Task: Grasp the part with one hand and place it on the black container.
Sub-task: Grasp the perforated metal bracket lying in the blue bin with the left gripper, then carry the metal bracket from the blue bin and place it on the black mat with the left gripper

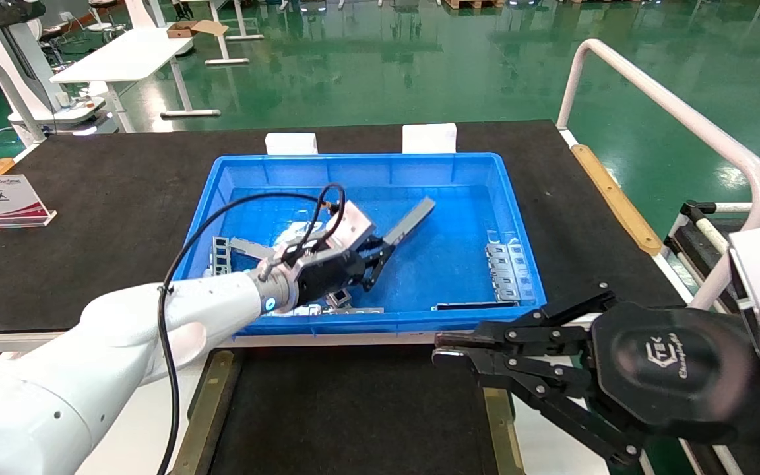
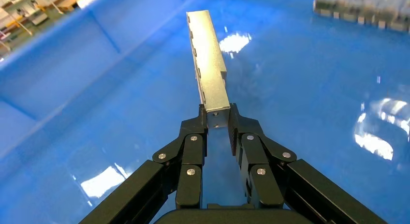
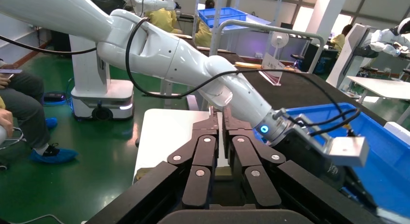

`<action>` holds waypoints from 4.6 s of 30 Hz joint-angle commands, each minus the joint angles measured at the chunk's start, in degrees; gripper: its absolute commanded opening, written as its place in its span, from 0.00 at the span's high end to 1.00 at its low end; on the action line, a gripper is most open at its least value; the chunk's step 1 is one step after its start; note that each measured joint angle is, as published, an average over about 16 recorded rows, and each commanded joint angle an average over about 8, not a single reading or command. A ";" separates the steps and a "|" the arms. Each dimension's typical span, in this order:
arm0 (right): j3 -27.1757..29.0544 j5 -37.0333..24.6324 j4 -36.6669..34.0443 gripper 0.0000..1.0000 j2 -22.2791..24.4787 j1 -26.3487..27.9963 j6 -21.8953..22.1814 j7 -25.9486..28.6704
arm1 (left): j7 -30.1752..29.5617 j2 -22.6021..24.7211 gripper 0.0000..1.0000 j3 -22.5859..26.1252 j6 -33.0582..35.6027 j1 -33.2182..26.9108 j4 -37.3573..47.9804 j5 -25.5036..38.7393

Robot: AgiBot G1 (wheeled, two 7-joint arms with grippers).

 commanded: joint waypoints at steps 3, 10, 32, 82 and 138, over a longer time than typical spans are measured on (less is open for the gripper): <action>-0.01 0.00 0.00 1.00 0.00 0.00 0.00 0.00 | 0.12 -0.12 1.00 0.49 0.44 -0.86 -0.36 -1.91; -0.01 0.01 0.00 1.00 0.01 0.00 0.01 -0.01 | 2.24 -1.18 1.00 -0.29 6.55 -2.30 -0.58 -5.56; -0.04 0.03 0.00 1.00 0.02 0.01 0.02 -0.02 | 8.58 -15.63 1.00 -3.47 48.65 3.27 -2.56 -13.66; -0.11 0.07 0.00 1.00 0.04 0.03 0.04 -0.05 | -4.58 -28.68 1.00 -7.48 -12.85 54.15 -55.17 -28.65; -0.18 0.12 0.00 0.00 0.07 0.05 0.07 -0.09 | 0.89 -0.70 0.00 -24.50 -35.72 60.11 -49.33 -23.55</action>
